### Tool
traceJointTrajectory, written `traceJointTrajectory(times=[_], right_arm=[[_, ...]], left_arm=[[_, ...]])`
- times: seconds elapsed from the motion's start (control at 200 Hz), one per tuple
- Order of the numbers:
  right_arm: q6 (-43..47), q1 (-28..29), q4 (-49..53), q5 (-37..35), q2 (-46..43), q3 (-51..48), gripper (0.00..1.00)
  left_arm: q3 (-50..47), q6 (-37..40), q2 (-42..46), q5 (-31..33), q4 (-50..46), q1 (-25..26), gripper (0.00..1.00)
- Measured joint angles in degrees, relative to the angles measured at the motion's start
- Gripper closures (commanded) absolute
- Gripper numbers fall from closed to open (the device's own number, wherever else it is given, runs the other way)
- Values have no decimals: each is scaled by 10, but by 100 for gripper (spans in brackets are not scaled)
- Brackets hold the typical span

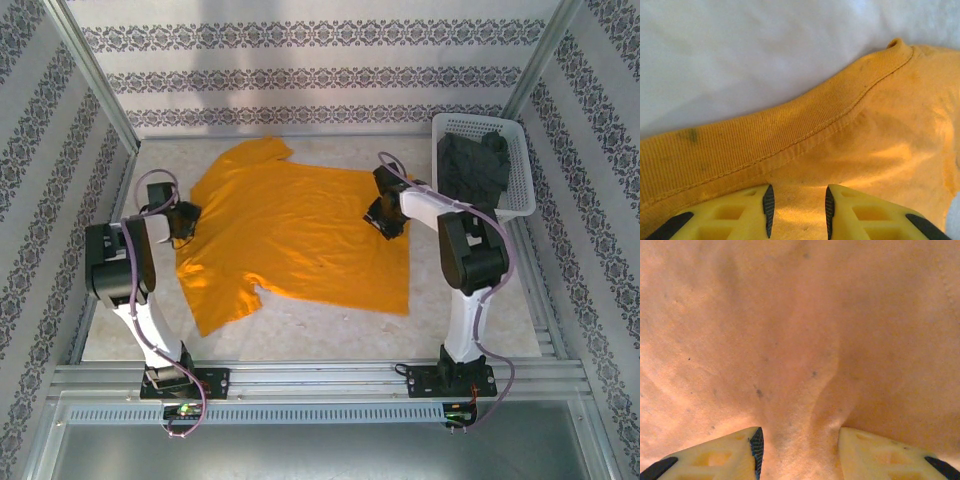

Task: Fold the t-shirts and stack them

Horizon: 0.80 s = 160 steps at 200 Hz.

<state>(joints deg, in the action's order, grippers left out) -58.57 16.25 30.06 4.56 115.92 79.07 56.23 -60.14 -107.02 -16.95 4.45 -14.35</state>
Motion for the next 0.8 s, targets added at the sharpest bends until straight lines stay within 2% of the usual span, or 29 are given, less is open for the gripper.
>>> traceJointTrajectory(times=[0.155,0.39,0.61,0.799], right_arm=[[7,9,23,20,62,94,54],[40,-4,56,50,138,219,54],[66,-46,70,56,141,228,52],[84,-74,66,55,103,175,42]], left_arm=[[-22,-8,15,-10,14,-26,63],[-18,-18,12,-22,21,-26,57],[-40,-13,54,-9,-8,-26,52],[-80,4,122,-6,-38,-42,48]])
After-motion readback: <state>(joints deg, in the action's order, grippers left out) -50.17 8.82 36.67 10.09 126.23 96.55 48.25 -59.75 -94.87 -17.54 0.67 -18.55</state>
